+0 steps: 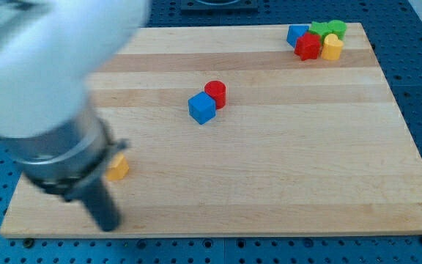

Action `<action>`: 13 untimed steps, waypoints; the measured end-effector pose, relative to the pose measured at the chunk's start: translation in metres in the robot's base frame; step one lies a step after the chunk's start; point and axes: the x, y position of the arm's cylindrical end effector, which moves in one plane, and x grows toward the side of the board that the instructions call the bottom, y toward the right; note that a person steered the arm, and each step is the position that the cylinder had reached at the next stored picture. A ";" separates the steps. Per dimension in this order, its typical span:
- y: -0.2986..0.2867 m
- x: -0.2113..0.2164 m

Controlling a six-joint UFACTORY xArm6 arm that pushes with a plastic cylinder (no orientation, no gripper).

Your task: Slide the yellow hexagon to red star

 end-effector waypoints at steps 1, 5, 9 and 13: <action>-0.052 -0.029; 0.114 -0.071; 0.220 0.000; 0.266 -0.121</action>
